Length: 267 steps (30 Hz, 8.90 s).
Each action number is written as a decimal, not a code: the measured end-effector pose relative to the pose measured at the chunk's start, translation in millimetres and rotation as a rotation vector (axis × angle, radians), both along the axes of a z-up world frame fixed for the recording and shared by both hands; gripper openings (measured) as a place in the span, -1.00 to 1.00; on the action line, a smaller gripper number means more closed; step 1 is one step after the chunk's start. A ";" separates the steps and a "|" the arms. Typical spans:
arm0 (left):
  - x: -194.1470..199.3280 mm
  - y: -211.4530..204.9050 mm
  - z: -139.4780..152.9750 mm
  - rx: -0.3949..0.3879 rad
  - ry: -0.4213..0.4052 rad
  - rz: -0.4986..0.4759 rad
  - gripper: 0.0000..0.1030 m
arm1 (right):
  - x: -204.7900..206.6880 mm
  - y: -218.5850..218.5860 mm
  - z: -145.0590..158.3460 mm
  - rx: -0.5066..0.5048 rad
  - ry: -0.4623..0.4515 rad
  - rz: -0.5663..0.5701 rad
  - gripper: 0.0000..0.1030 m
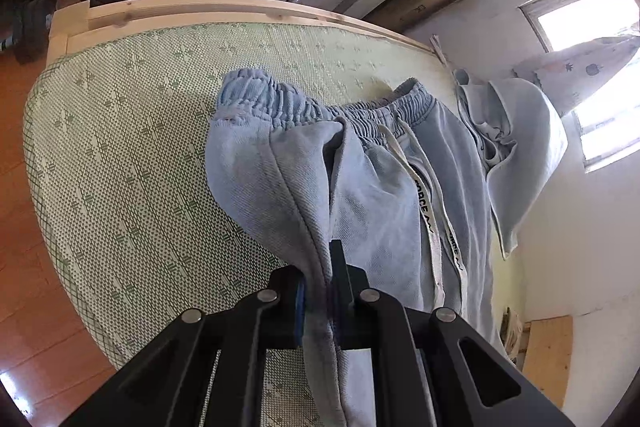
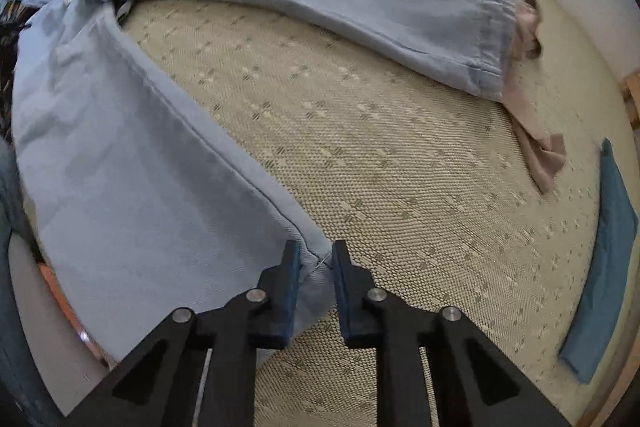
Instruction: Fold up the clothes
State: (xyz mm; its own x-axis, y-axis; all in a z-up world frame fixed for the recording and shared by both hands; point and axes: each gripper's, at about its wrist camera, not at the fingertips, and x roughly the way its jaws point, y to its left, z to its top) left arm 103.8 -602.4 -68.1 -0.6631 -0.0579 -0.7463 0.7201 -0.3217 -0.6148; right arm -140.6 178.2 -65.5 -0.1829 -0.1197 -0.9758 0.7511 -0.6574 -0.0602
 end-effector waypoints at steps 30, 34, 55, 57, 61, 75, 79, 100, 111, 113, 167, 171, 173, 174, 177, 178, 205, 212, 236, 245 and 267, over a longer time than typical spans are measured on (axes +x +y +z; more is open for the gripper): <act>-23.9 -5.8 9.7 -0.019 0.002 0.000 -0.82 | 17.7 -12.4 67.2 0.004 0.286 -0.083 -0.27; -18.6 -5.9 6.0 -0.020 0.003 0.005 -0.82 | 82.2 -17.0 74.5 -0.023 0.268 0.091 -0.22; -15.8 -8.7 5.7 -0.011 0.004 0.024 -0.82 | 240.3 -38.8 4.2 0.408 0.236 0.638 -0.35; -16.5 -9.6 5.1 -0.009 0.004 0.027 -0.82 | 242.4 -41.8 3.8 0.414 0.239 0.647 -0.36; -17.8 -9.8 5.0 -0.006 0.007 0.029 -0.82 | 247.1 -46.8 6.2 0.414 0.254 0.653 -0.52; -15.6 -6.2 34.5 0.008 0.091 0.042 -0.82 | 253.0 -48.2 136.0 0.236 0.376 0.478 -0.65; -28.4 0.2 68.7 -0.004 0.176 0.053 -0.83 | 219.1 -50.5 189.0 0.207 0.463 0.436 -0.66; -215.2 -13.7 133.1 -0.008 0.174 0.215 -0.83 | -145.8 -68.2 176.8 0.241 0.477 0.160 -0.68; -316.3 -41.2 97.2 -0.031 0.061 0.215 -0.83 | -284.4 -125.4 150.4 0.312 0.474 0.092 -0.68; -330.9 -45.3 81.5 -0.020 0.038 0.182 -0.80 | -303.8 -131.1 135.5 0.321 0.431 0.078 -0.68; -312.5 419.6 -6.6 -0.017 0.240 -0.782 0.72 | -195.0 -1.4 51.8 -0.303 0.223 -0.335 -0.88; -311.2 409.3 -7.4 -0.008 0.242 -0.741 0.72 | -189.1 15.6 84.5 -0.340 0.252 -0.352 -0.89; -310.6 404.1 -7.8 -0.003 0.243 -0.720 0.72 | -194.0 18.9 70.4 -0.292 0.216 -0.362 -0.89; -310.3 401.5 -8.0 -0.001 0.244 -0.710 0.72 | -196.9 18.7 59.1 -0.257 0.192 -0.361 -0.89; -306.1 387.2 -8.9 0.015 0.247 -0.662 0.72 | -203.4 18.5 30.0 -0.183 0.138 -0.375 -0.89; -303.2 380.5 -8.4 0.014 0.246 -0.641 0.72 | -203.6 18.2 25.8 -0.174 0.133 -0.388 -0.89; -281.3 324.5 -44.1 0.203 0.080 -0.522 0.72 | -77.7 -169.1 63.8 -0.536 0.042 -0.077 -0.15; -287.5 308.0 -19.0 0.198 0.203 -0.512 0.53 | -47.9 -221.8 55.6 -0.533 0.058 0.064 -0.07; -306.0 268.2 -14.6 0.235 0.329 -0.475 0.53 | -91.7 -292.0 12.8 -0.516 0.056 0.094 0.00; -315.4 267.0 -11.4 0.220 0.347 -0.474 0.53 | -111.3 -297.6 14.6 -0.557 0.054 0.050 0.05; -218.6 146.4 13.3 0.207 0.532 -0.166 0.53 | -66.7 -443.3 30.6 -0.765 -0.159 0.349 0.16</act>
State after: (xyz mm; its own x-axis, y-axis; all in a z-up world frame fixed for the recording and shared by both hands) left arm -114.7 -455.9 -54.9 -0.9369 0.1900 -0.2934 0.2459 -0.2382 -0.9396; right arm -207.3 -265.1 -34.8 0.1195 -0.7798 -0.6145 0.8799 -0.2036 0.4294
